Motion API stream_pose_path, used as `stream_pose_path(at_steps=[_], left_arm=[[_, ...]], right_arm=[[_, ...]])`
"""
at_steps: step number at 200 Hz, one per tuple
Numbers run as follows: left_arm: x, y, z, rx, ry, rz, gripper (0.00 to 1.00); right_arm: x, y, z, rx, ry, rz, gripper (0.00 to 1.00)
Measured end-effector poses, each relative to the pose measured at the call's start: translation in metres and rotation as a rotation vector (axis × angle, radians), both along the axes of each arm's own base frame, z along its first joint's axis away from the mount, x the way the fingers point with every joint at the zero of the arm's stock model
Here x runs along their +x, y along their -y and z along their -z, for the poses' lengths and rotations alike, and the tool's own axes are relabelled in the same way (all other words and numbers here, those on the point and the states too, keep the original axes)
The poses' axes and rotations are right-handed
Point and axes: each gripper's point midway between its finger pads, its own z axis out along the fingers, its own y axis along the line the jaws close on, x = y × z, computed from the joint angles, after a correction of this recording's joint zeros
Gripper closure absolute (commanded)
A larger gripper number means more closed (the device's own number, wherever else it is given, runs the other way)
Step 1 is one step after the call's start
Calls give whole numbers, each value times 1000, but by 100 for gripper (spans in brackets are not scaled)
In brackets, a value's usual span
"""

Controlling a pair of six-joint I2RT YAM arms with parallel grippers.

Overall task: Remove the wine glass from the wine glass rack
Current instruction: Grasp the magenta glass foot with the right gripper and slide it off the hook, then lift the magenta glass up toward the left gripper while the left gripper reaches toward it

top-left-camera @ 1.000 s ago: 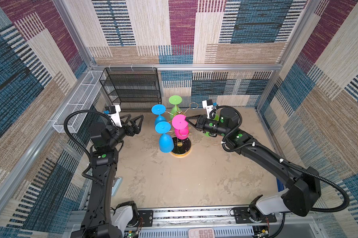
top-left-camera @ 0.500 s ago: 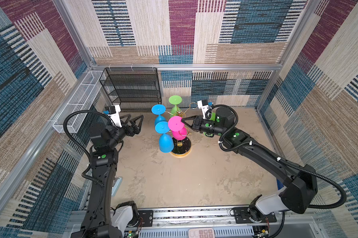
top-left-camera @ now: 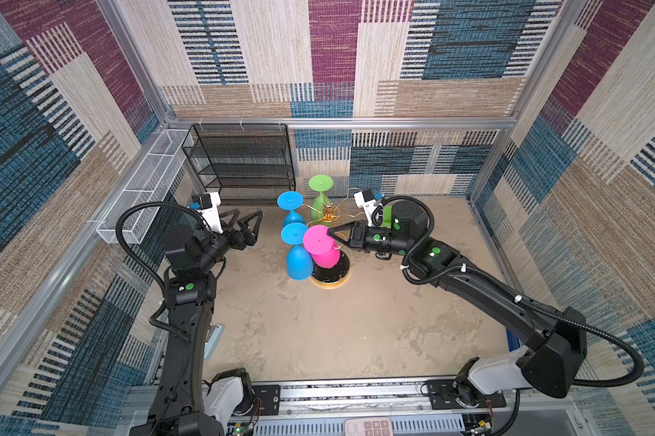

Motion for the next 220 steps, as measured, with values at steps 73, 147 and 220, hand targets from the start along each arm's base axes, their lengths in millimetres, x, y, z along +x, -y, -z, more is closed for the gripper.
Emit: stream_pose_path(at_steps=[73,147,220], left_arm=[[0,0,2,-1,-3,0,9],[1,0,4,-22,-12,0,9],[-9,12,-31,-59,39,82,15]], right_arm=[[-27,24,15,-53,-27,2,100],[-41,60,15,-86,-22,108,100],[-13,143,-13,-109,69,396,100]])
